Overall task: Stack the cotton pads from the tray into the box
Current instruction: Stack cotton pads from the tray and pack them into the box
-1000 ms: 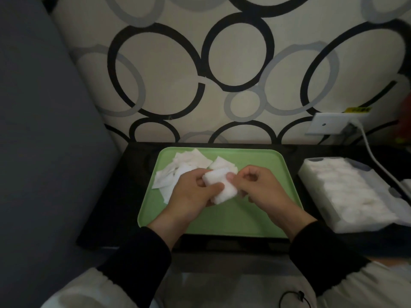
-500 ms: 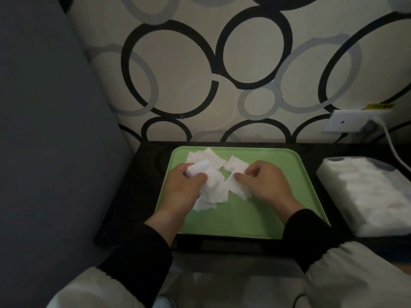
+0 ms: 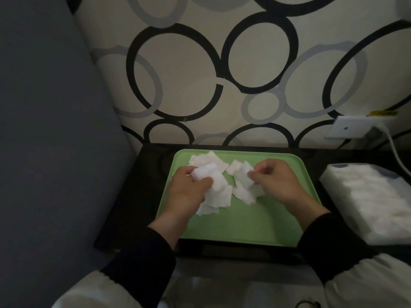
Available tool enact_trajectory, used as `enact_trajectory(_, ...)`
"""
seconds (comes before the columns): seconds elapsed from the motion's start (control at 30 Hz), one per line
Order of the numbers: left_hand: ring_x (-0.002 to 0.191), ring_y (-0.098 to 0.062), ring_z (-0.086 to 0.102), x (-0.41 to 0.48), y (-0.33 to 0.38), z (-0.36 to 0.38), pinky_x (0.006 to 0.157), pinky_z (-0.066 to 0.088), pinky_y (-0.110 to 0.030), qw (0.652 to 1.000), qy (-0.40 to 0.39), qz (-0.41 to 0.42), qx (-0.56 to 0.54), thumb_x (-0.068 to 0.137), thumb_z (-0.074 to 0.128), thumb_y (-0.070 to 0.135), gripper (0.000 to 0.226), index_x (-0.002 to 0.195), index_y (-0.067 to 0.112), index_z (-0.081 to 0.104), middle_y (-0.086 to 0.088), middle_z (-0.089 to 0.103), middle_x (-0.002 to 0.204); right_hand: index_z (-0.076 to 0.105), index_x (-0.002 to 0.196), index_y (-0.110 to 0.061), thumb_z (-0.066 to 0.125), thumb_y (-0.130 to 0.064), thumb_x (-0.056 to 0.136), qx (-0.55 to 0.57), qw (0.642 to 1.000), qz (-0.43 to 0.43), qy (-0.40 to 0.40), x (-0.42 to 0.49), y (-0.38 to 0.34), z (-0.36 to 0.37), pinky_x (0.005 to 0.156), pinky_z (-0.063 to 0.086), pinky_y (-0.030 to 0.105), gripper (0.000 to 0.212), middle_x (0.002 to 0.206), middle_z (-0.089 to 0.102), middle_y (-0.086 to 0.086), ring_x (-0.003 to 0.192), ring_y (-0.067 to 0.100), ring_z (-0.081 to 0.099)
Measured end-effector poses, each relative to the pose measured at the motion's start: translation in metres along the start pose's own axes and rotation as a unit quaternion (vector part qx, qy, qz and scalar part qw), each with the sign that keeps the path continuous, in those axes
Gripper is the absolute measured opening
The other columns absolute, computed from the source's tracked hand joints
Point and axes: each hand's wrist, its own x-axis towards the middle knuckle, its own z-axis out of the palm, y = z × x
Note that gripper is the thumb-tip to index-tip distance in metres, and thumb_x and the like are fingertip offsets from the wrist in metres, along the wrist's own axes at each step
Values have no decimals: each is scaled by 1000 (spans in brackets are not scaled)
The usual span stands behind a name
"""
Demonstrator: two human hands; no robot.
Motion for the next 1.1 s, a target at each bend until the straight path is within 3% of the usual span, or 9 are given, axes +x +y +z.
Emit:
enact_trajectory(0.17,100,-18,65,-4,3,8,74,53,-30,1000,-29,3,12,90,71,15,25,113,19,62,1,69,111,60,105,-1,68,3,87,184,981,3,-67,-9,-5,-24,69,60,33,20,92,72,17,80,27,70)
enact_trajectory(0.27,94,-15,67,-9,5,16,63,48,-23,998,-50,21,29,90,70,16,24,115,17,66,2,73,106,63,107,-5,69,5,83,227,966,-2,-126,-12,-5,-34,84,57,46,27,101,70,26,89,33,66)
enact_trajectory(0.33,91,-14,69,-11,5,23,63,48,-23,997,-60,29,39,90,71,17,22,112,17,69,3,75,102,67,102,-9,75,3,78,246,955,-11,-165,-15,-6,-38,93,50,54,28,95,69,28,91,36,64)
enact_trajectory(0.43,78,-5,68,-16,8,32,56,47,-16,994,-95,40,41,90,72,20,17,107,20,71,4,77,95,70,98,-12,85,-5,67,230,952,-28,-201,-19,-7,-42,90,51,54,35,88,70,24,87,36,66)
enact_trajectory(0.53,74,-5,66,-22,11,42,58,47,-19,989,-136,46,34,90,72,23,17,106,20,74,2,78,92,67,101,-9,83,-9,62,185,964,-32,-189,-23,-8,-45,72,58,40,42,77,72,15,75,25,70)
enact_trajectory(0.63,74,-4,66,-26,13,49,63,49,-22,986,-156,46,27,92,68,24,12,102,21,75,3,78,90,64,102,-8,82,1,70,156,972,-34,-174,-24,-8,-49,59,53,26,37,65,68,4,61,14,66)
enact_trajectory(0.83,76,-4,68,-26,13,53,64,53,-23,987,-154,42,31,96,63,29,14,94,23,75,10,76,83,65,101,-9,84,3,70,139,978,-32,-152,-23,-5,-51,59,51,28,39,67,66,1,62,14,64)
enact_trajectory(0.97,85,-10,73,-29,16,55,65,57,-21,987,-161,15,-6,97,60,37,22,97,21,74,5,77,92,65,101,-9,84,1,72,102,985,-33,-139,-24,-6,-45,58,51,26,36,73,64,5,59,13,63)
enact_trajectory(1.1,86,-8,71,-27,17,50,65,55,-19,992,-119,49,13,91,69,16,17,108,18,68,4,75,99,65,92,-11,75,-9,85,97,995,-19,-35,-16,1,-37,51,46,24,12,67,66,6,52,14,62)
